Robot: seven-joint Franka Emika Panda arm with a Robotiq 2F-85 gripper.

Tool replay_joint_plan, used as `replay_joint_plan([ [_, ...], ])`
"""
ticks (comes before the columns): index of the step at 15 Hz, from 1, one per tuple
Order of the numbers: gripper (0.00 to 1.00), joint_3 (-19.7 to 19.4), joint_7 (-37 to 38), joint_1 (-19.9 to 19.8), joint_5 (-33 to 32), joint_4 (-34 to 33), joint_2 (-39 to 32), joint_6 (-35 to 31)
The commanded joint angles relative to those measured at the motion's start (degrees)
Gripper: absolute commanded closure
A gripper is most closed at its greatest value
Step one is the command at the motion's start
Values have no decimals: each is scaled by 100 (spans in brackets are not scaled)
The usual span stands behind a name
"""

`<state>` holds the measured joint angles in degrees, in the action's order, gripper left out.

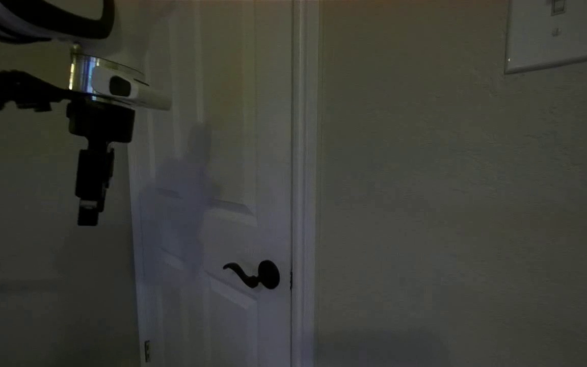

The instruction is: Close the door

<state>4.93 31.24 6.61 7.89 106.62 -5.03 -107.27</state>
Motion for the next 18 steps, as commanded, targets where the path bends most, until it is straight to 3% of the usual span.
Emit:
replay_joint_plan([
  [1, 0, -15, -555, -41, -282, 580, 712, 908],
  [2, 0, -6, -631, -47, -330, 625, 786, 1059],
  [3, 0, 18, -413, -35, -209, 259, 421, 852],
  [18, 0, 29, -546, -46, -261, 441, 591, 994],
])
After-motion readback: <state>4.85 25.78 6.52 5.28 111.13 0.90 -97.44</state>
